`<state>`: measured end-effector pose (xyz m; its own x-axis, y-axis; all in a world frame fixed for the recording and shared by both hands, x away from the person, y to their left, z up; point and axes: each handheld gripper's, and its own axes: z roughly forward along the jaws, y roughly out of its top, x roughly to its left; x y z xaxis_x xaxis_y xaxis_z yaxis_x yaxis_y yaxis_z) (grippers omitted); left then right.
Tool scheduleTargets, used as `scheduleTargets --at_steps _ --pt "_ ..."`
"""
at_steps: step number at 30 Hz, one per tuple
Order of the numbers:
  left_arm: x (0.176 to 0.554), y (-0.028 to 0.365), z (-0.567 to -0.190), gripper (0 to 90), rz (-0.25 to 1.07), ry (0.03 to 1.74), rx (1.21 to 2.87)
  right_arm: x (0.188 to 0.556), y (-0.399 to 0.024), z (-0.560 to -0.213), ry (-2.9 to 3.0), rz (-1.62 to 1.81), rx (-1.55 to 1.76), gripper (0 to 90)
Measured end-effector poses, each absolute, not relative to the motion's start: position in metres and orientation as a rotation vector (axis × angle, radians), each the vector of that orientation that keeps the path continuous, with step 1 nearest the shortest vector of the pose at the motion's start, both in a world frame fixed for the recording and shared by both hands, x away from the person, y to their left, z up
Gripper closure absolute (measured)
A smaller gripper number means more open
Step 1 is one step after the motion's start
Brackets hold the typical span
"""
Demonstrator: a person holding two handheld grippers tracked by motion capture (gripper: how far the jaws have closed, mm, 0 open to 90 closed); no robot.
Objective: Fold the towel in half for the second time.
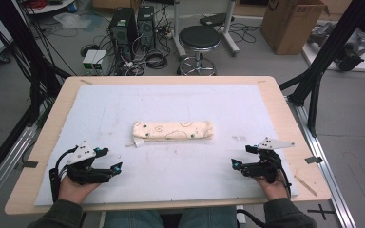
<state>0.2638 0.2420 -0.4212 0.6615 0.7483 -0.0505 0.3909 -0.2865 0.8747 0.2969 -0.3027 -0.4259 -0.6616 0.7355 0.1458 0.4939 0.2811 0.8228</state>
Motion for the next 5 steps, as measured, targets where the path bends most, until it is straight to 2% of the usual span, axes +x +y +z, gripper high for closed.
scheduleTargets --at_steps 5 --pt "0.2662 0.2421 -0.4216 22.3 0.468 0.896 1.902 0.2981 -0.3015 -0.4265 2.293 1.32 1.119 12.1"
